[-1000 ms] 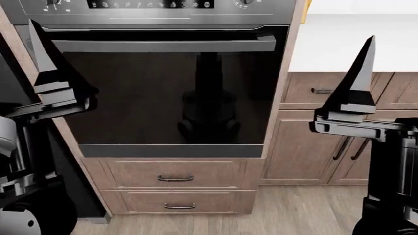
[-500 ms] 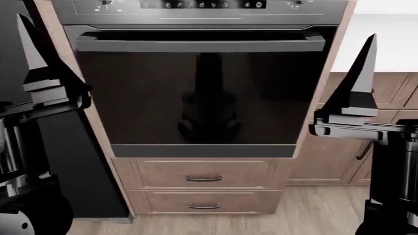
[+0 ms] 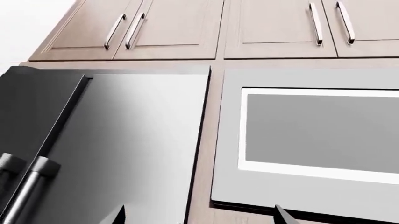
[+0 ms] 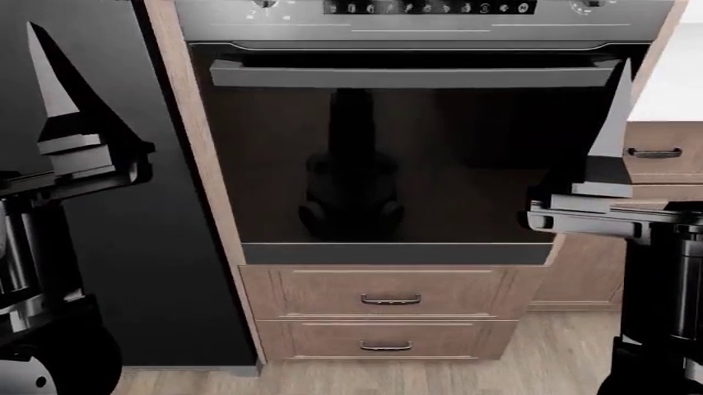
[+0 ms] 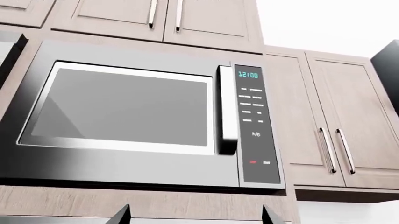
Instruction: Preheat the oven by turning the temperature knob.
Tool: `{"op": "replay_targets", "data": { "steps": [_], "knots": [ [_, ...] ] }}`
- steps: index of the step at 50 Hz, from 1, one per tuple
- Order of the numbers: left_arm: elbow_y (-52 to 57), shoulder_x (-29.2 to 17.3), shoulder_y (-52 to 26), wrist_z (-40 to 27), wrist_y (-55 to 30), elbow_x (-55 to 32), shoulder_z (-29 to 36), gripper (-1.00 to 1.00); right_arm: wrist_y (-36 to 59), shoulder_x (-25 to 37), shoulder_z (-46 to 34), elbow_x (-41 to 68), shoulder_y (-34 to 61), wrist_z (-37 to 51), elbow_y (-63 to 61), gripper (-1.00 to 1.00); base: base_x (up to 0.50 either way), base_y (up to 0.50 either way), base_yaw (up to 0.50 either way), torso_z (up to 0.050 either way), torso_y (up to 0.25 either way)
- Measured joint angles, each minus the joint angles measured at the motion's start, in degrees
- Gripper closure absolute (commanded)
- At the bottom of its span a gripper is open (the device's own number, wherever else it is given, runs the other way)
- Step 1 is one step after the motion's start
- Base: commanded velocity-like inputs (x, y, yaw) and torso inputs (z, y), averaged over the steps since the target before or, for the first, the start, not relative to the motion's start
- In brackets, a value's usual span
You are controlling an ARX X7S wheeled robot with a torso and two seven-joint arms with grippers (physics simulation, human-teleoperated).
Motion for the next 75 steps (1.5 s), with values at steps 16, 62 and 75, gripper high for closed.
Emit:
{"op": "replay_targets", "data": {
  "steps": [16, 62, 75],
  "knots": [
    [-0.05, -0.62, -0.05, -0.66, 0.14, -0.37, 0.19, -1.0, -0.13, 0.71, -0.52, 0.33, -0.03, 0.91, -0.05, -1.0, 0.0, 0.26, 0.0, 0.0, 0.0],
    [1.2, -2.49, 0.83, -0.86, 2.36, -2.99, 0.6, -1.0, -2.29, 2.6, -2.83, -0.42, -0.83, 2.97, 0.9, -1.0, 0.0, -0.04, 0.0, 0.007, 0.0],
    [1.4, -3.22, 1.3, -0.15, 3.71, -4.1, 0.9, -1.0, -2.45, 3.11, -3.38, -0.65, -0.89, 3.38, 1.03, -1.0, 0.0, 0.0, 0.0, 0.05, 0.0]
  ]
}}
